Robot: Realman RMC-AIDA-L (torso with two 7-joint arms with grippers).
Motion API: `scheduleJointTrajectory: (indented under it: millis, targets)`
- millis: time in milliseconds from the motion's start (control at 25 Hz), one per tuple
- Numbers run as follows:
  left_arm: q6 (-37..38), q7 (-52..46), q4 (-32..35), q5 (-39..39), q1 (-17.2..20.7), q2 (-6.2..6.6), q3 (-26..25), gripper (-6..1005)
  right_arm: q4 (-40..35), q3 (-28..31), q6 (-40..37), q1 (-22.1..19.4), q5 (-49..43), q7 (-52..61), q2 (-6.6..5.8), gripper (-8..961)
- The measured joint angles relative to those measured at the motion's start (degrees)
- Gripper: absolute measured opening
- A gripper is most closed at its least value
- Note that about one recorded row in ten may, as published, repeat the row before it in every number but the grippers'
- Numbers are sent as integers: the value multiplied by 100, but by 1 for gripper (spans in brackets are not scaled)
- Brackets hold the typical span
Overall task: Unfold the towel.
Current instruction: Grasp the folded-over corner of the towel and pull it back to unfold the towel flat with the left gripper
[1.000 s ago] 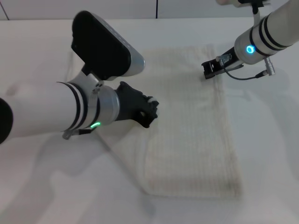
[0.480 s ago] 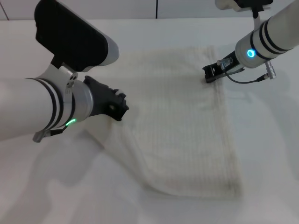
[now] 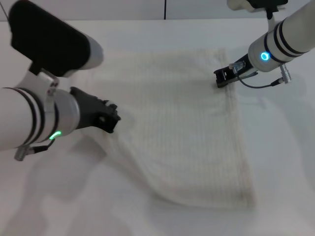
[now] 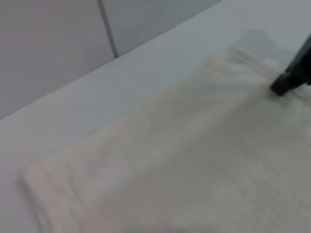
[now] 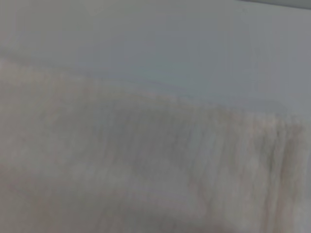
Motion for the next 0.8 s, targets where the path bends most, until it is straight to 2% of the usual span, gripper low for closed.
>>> scheduleJointTrajectory:
  millis: [360, 800]
  targets:
    - [-460, -155, -222, 7, 260, 6, -144, 66, 37, 0, 37, -14, 0, -17, 0, -2]
    - [-920, -390, -224, 14, 319, 6, -139, 64, 32, 0, 26, -11, 0, -46, 0, -1]
